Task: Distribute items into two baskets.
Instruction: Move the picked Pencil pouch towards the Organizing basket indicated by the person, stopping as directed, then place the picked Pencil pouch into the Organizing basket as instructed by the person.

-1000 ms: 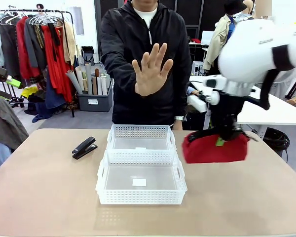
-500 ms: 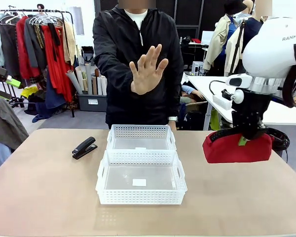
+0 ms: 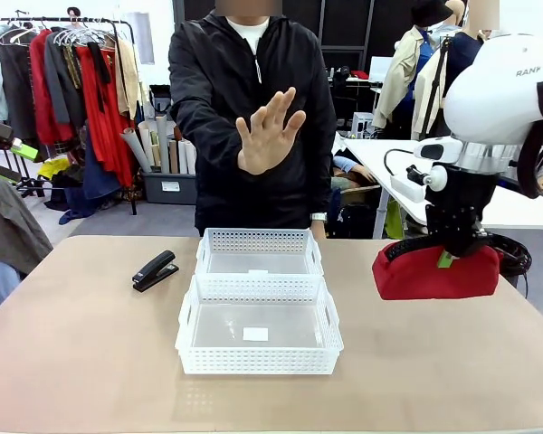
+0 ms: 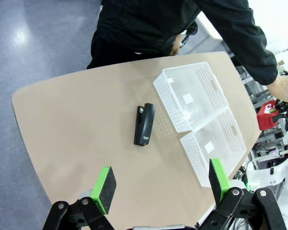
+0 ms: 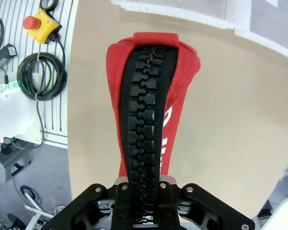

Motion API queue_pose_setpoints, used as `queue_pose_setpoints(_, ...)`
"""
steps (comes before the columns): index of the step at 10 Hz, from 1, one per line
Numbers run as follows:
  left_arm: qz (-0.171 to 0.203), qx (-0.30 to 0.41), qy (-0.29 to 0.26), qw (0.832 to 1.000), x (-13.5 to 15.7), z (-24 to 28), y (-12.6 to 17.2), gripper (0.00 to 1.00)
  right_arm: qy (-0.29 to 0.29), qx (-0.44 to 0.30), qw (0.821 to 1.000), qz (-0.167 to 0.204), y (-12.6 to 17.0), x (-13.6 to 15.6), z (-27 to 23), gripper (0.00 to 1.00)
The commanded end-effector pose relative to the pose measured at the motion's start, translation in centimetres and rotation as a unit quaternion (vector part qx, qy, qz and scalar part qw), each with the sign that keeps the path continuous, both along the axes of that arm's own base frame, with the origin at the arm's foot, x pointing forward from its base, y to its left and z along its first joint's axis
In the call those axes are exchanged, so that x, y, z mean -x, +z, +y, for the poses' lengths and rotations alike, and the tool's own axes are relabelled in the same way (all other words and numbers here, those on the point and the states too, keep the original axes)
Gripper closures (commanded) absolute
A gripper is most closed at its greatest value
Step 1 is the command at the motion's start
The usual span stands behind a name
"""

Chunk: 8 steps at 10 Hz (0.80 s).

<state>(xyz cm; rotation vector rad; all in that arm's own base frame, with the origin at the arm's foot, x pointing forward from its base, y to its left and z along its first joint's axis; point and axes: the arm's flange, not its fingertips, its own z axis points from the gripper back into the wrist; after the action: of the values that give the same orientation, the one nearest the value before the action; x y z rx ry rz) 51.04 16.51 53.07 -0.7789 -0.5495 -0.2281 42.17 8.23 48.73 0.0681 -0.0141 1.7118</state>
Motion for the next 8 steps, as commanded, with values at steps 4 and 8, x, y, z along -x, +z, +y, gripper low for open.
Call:
queue_pose_setpoints(4,-0.003,0.005,0.001,1.0,0.02,0.0,0.1,0.0,-0.003,-0.001,1.0,-0.002,0.18,-0.02,-0.21,1.0)
queue_pose_setpoints(8,-0.003,0.005,0.001,1.0,0.02,0.0,0.1,0.0,-0.003,-0.001,1.0,-0.002,0.18,-0.02,-0.21,1.0)
